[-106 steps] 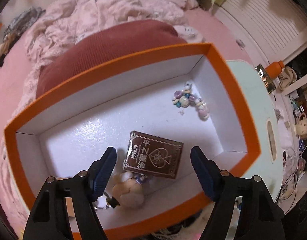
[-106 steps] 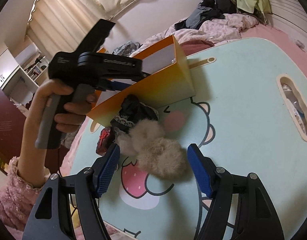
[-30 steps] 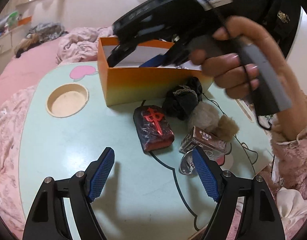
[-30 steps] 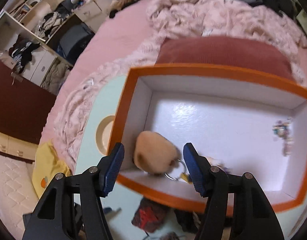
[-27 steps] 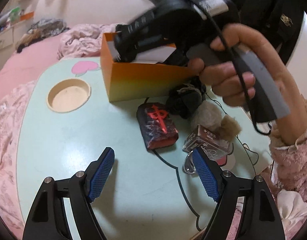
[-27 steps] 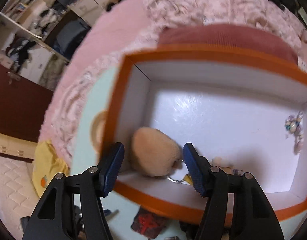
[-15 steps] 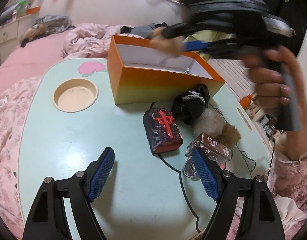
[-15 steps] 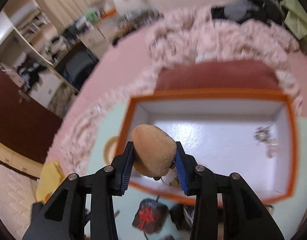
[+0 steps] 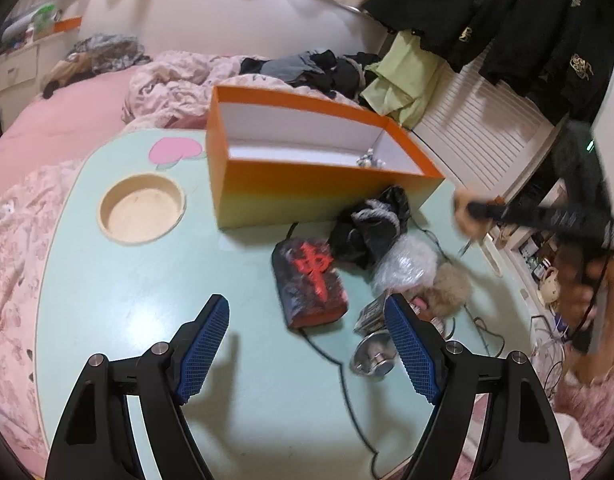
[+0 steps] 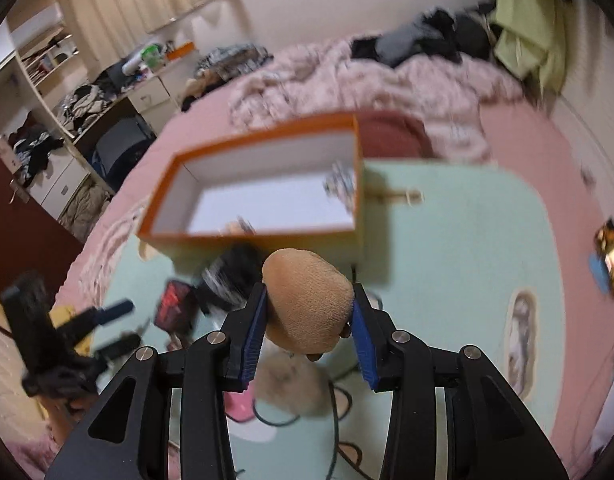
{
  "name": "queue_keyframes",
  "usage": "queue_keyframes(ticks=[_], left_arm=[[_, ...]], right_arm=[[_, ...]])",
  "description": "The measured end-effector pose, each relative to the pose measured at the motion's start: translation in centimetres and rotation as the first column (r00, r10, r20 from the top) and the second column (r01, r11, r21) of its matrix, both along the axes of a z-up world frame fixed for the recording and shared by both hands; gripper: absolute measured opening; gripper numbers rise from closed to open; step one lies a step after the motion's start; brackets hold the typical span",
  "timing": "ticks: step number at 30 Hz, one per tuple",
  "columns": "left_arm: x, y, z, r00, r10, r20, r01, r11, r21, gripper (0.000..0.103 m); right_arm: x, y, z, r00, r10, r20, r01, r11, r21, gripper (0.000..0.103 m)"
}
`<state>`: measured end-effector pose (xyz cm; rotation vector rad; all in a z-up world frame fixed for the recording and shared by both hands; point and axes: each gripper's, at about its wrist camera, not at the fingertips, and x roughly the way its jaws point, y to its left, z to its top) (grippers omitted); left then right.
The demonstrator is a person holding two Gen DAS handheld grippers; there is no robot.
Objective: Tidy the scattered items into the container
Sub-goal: 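Carry the tan plush ball out and release it on the table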
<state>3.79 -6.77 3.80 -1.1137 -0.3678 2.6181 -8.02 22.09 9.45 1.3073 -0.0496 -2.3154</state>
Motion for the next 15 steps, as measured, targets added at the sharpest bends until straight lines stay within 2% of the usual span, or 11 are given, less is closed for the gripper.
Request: queue_keyframes(ticks=[4,7,10,11,13,14,15], left_arm=[[-1.0,1.4,3.2,0.998,-0.012,-0.063,0.011,1.000,-0.025,0.080],[-3.6,3.2,6.2,0.996,-0.025,-0.088,0.018,0.997,-0.077,0.080],[-8.3,5.6,8.2,0.999,-0.046,-0.020,0.044,0.993,-0.108,0.080],[-10.1,6.5,8.4,0.998,-0.057,0.014,0.058,0.992,-0.111,0.080],[-13.8,8.1,8.1,0.994,-0.062,0.091,0.070,0.993,-0.090,0.079],[-15.5,8.6,7.6,0.990,-0.056,0.132,0.066,0.995,-0.070,0.078],[-17.2,9.1,6.9,0.982,-0.054,0.179,0.064,0.997,-0.049,0.070]], right_arm=[[0.0,0.1,-2.8,0.998,-0.003,0.058,0.003,1.000,0.002,0.045],[0.7,0.2,-3.6,1.000,-0.007,0.024,0.008,1.000,-0.015,0.046],[2.3,0.1,-2.8,0.998,0.049,-0.043,-0.052,0.995,-0.079,0.048],[2.8,0.3,-2.4,0.996,0.052,-0.066,-0.058,0.993,-0.099,0.057],[3.8,1.3,-1.4,0.989,-0.013,-0.150,-0.004,0.993,-0.115,0.066],[4.3,2.0,-0.8,0.978,-0.063,-0.201,0.040,0.992,-0.119,0.066],[4.6,2.5,-0.4,0.970,-0.088,-0.226,0.061,0.990,-0.126,0.066]])
